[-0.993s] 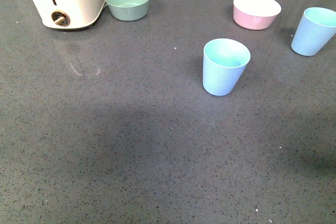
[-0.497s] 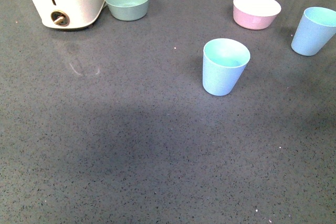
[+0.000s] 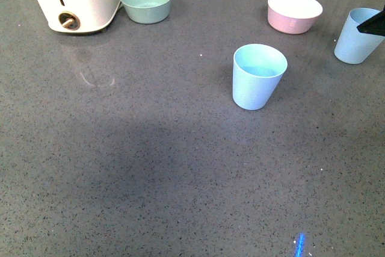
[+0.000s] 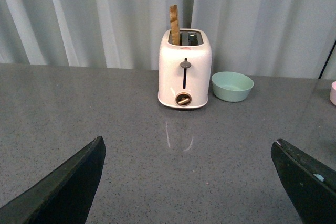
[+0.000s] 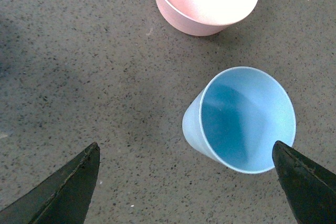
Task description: Stack blue cups with both arms
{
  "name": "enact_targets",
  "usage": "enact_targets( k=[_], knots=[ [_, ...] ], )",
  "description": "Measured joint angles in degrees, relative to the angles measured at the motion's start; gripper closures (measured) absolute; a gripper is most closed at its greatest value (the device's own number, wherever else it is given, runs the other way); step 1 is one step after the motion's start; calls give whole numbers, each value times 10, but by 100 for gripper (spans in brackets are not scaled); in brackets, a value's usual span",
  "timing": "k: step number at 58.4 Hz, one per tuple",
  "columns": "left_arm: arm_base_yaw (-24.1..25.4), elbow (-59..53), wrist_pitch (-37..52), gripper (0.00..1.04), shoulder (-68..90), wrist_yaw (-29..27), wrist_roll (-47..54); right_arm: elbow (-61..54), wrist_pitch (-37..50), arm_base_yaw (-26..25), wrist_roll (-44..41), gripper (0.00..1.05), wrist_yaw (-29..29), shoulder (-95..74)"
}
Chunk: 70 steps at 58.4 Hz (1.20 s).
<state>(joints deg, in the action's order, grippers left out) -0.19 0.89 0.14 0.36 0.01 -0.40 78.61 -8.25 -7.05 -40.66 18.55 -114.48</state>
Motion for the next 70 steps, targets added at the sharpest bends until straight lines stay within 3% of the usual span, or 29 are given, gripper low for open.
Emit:
enact_targets(
  k=[19,40,45,53,70],
  knots=[
    [0,0,0,9,0,0,0,108,-49,18,-14,9,-31,-101],
    [0,0,0,9,0,0,0,138,-78,28,-9,65,-57,-130],
    [0,0,0,9,0,0,0,143,-83,25,-5,84,-53,-130],
    [0,0,0,9,0,0,0,143,-94,20,-3,103,-46,-126],
    [0,0,0,9,0,0,0,104,-132,10,-11,103,5,-41]
  ],
)
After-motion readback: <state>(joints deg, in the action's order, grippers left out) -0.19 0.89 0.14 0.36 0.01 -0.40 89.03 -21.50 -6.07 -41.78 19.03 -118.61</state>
